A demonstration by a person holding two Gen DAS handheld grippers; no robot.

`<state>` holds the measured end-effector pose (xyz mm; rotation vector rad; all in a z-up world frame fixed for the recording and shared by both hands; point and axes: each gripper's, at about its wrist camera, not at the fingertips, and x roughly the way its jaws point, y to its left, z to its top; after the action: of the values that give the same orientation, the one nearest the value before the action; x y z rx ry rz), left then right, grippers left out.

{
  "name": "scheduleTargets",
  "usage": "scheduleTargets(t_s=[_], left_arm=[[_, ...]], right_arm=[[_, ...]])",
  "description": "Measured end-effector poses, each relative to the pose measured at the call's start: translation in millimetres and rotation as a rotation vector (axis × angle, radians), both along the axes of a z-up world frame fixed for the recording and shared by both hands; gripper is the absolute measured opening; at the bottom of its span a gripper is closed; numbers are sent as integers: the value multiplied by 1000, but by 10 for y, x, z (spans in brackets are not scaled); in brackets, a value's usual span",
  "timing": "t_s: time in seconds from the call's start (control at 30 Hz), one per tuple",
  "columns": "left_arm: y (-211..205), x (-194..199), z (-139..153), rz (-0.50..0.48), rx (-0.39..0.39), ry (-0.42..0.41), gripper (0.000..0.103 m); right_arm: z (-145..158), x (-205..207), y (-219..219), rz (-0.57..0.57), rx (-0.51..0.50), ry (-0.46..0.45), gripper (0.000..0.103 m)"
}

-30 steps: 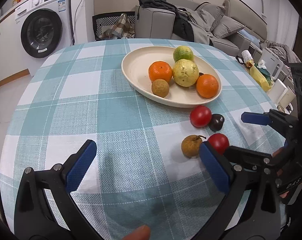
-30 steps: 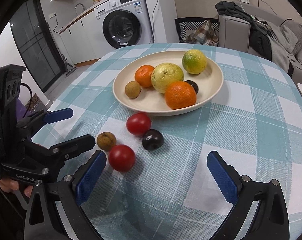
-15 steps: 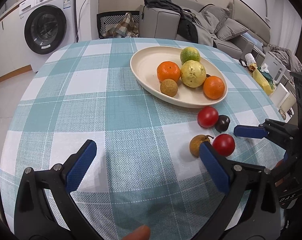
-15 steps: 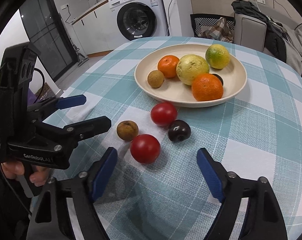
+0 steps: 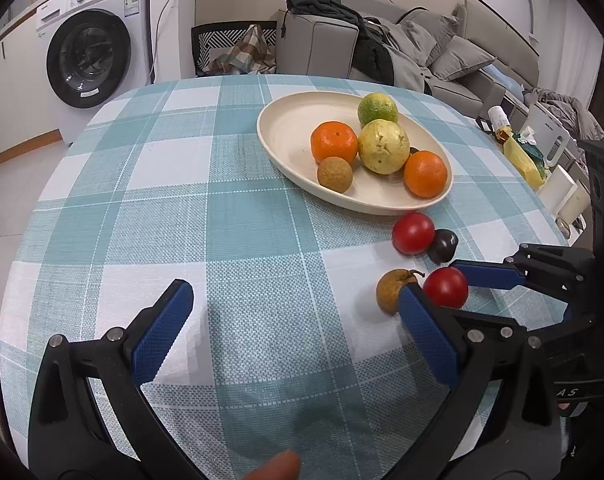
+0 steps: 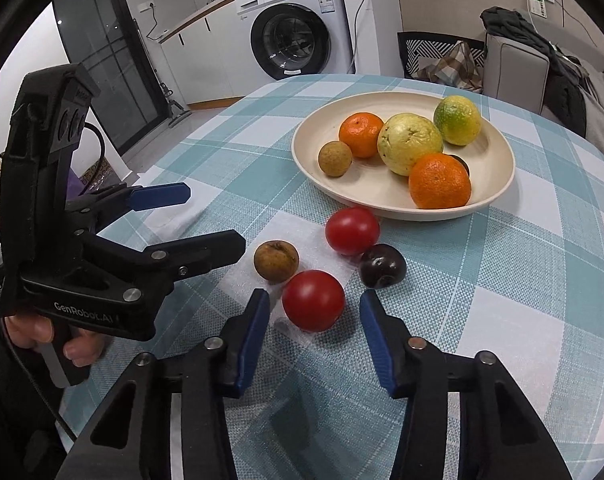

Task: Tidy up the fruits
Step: 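Close the left tool on the brown pear-shaped fruit while the right tool grasps a red tomato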

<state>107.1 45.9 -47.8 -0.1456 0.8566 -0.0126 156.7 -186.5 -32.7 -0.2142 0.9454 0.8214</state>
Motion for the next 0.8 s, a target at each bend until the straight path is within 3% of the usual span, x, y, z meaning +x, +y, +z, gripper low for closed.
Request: scheduleTargets(t_s=[0.27,0.8], left_arm=[[-13,2,-5,-3,-2,1,102],[-180,33,-44,-53,-7,11,102]], right_arm=[[-8,24,16,0,0,-7,33],[89,41,-148,-43,29,-39,33]])
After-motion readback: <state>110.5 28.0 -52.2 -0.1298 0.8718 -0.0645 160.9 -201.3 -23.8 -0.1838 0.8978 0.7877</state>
